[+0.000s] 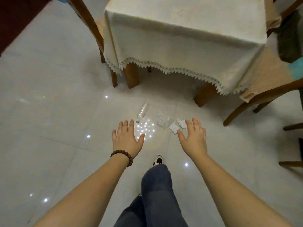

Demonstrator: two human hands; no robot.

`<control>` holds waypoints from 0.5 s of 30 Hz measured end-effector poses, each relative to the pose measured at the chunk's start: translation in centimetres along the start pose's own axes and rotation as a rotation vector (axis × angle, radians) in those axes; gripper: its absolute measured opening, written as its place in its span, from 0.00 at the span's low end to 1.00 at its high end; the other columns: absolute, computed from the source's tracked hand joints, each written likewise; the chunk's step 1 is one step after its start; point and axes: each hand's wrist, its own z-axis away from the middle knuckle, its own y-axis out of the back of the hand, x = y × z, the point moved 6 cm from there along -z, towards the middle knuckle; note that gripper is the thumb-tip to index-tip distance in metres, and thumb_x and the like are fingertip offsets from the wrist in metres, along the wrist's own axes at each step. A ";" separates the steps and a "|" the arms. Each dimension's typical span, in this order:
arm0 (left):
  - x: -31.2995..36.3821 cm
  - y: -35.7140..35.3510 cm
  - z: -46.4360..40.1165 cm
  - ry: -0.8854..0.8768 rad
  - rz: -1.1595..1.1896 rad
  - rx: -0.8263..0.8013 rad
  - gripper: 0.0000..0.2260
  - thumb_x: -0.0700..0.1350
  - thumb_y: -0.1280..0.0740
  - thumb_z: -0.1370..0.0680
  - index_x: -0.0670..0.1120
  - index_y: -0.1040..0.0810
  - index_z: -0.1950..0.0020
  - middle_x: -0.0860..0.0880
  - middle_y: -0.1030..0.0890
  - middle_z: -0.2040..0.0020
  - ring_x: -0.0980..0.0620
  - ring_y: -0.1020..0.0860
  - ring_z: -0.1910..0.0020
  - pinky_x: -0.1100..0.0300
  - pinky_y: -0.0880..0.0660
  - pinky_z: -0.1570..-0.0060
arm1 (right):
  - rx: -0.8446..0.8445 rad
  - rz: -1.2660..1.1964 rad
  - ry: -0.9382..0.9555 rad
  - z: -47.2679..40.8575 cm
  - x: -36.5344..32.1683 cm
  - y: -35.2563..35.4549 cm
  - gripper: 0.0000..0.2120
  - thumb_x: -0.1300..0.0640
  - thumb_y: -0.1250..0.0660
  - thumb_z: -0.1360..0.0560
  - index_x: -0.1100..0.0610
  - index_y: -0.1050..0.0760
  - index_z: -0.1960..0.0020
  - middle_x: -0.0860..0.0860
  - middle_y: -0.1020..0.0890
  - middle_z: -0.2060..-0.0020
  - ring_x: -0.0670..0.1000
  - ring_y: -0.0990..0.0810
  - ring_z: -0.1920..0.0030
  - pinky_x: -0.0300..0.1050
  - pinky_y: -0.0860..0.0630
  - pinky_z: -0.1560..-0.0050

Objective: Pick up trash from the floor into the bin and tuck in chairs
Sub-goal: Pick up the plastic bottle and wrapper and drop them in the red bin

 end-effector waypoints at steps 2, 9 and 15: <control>0.4 -0.2 -3.1 0.009 -0.001 -0.006 0.32 0.62 0.48 0.22 0.49 0.52 0.23 0.47 0.47 0.22 0.48 0.52 0.23 0.44 0.51 0.26 | -0.016 0.004 -0.001 -2.9 0.3 -0.8 0.26 0.44 0.42 0.23 0.54 0.39 0.28 0.55 0.42 0.25 0.54 0.49 0.25 0.54 0.55 0.26; 1.4 -1.6 -13.4 0.027 -0.007 -0.024 0.32 0.62 0.47 0.22 0.48 0.50 0.23 0.46 0.45 0.23 0.48 0.50 0.24 0.45 0.50 0.27 | -0.101 0.043 -0.010 -12.1 1.2 -4.7 0.26 0.44 0.42 0.22 0.52 0.40 0.27 0.53 0.43 0.25 0.53 0.50 0.25 0.52 0.57 0.27; 0.2 -6.2 -20.8 0.038 -0.026 -0.088 0.33 0.62 0.47 0.22 0.48 0.50 0.23 0.46 0.45 0.23 0.48 0.50 0.24 0.46 0.50 0.27 | -0.144 0.038 -0.042 -17.6 2.3 -10.5 0.27 0.42 0.42 0.23 0.50 0.40 0.28 0.52 0.43 0.25 0.53 0.49 0.25 0.48 0.58 0.29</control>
